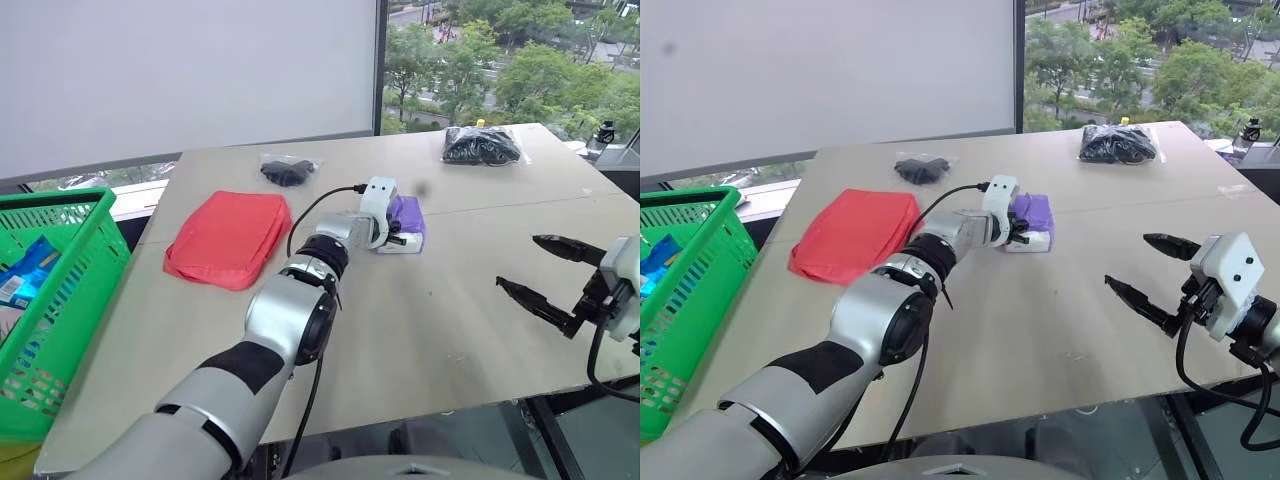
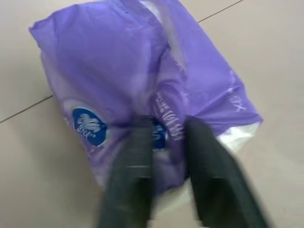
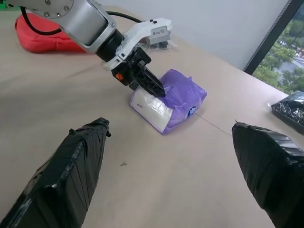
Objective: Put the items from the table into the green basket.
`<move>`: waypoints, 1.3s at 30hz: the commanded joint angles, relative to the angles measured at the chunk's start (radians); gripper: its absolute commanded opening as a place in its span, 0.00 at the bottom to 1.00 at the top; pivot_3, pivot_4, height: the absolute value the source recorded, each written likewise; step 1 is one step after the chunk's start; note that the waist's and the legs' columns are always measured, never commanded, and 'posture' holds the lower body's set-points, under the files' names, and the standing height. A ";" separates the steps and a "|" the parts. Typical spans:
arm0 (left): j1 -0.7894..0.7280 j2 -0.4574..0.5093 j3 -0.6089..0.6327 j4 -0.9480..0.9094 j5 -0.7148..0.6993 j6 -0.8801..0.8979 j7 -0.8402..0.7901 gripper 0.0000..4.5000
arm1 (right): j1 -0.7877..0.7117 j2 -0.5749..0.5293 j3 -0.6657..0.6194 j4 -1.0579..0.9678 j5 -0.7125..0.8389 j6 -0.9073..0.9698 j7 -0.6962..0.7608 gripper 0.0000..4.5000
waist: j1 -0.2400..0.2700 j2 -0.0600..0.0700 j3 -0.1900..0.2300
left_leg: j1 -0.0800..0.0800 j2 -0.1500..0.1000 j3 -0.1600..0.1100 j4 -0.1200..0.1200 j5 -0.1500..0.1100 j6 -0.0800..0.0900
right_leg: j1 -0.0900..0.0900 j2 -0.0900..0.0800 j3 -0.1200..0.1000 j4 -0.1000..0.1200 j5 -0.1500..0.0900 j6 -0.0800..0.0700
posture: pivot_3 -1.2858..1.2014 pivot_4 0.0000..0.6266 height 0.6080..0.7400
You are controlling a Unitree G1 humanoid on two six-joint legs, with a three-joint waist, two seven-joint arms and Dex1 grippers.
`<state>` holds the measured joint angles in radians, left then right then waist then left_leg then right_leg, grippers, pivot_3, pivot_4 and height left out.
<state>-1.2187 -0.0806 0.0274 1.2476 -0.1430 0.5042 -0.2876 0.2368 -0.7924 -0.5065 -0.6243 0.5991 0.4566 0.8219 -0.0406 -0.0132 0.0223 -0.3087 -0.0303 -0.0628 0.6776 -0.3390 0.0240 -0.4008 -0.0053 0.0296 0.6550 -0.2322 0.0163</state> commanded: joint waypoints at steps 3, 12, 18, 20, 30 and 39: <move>0.051 0.060 0.051 -0.144 -0.044 0.043 -0.109 0.03 | -0.138 -0.001 0.095 0.000 0.009 -0.034 0.003 1.00 | -0.006 0.001 0.002 | 0.000 0.000 0.000 0.000 0.000 0.000 | 0.000 0.000 0.001 0.001 0.000 0.000 | 0.47 0.00 1.00; 0.394 0.250 0.153 -1.038 -0.167 0.383 -0.063 0.03 | -0.481 0.027 0.327 0.064 0.043 0.052 -0.001 1.00 | -0.012 0.000 0.008 | -0.002 0.006 0.002 -0.005 0.003 -0.006 | -0.016 0.000 0.013 0.006 0.003 -0.005 | 0.52 0.00 1.00; 0.486 0.387 0.211 -1.333 -0.144 0.402 0.014 0.03 | -0.652 0.109 0.419 0.170 0.066 0.005 0.091 1.00 | 0.061 -0.003 0.008 | -0.005 0.003 -0.001 -0.005 0.003 -0.006 | -0.021 -0.004 0.011 0.006 0.004 -0.006 | 0.57 0.00 1.00; 0.489 0.454 0.210 -1.375 -0.112 0.372 0.025 0.03 | -0.694 0.138 0.441 0.205 0.065 -0.010 0.115 1.00 | 0.087 -0.004 0.008 | -0.006 0.001 -0.003 -0.005 0.003 -0.006 | -0.021 -0.006 0.008 0.006 0.004 -0.006 | 0.58 0.00 1.00; 0.509 0.723 0.362 -1.377 0.098 0.288 0.258 0.03 | -0.794 0.248 0.500 0.259 0.097 -0.047 0.206 1.00 | 0.167 -0.007 0.007 | -0.021 -0.001 -0.012 -0.004 0.004 -0.008 | -0.034 -0.010 -0.003 0.005 0.005 -0.008 | 0.62 0.00 1.00; 0.504 0.720 0.477 -1.329 0.098 0.325 0.337 0.03 | -0.796 0.242 0.512 0.258 0.092 -0.043 0.241 1.00 | 0.229 -0.012 0.004 | -0.022 -0.003 -0.017 -0.003 0.004 -0.008 | -0.032 -0.012 -0.009 0.005 0.005 -0.008 | 0.63 0.00 1.00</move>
<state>-0.6889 0.6322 0.4825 -0.0840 -0.0413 0.8446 0.0351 -0.5377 -0.5408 0.0240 -0.3483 0.6803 0.4251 1.0570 0.1880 -0.0247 0.0265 -0.3309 -0.0333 -0.0801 0.6743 -0.3348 0.0155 -0.4328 -0.0176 0.0202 0.6599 -0.2276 0.0087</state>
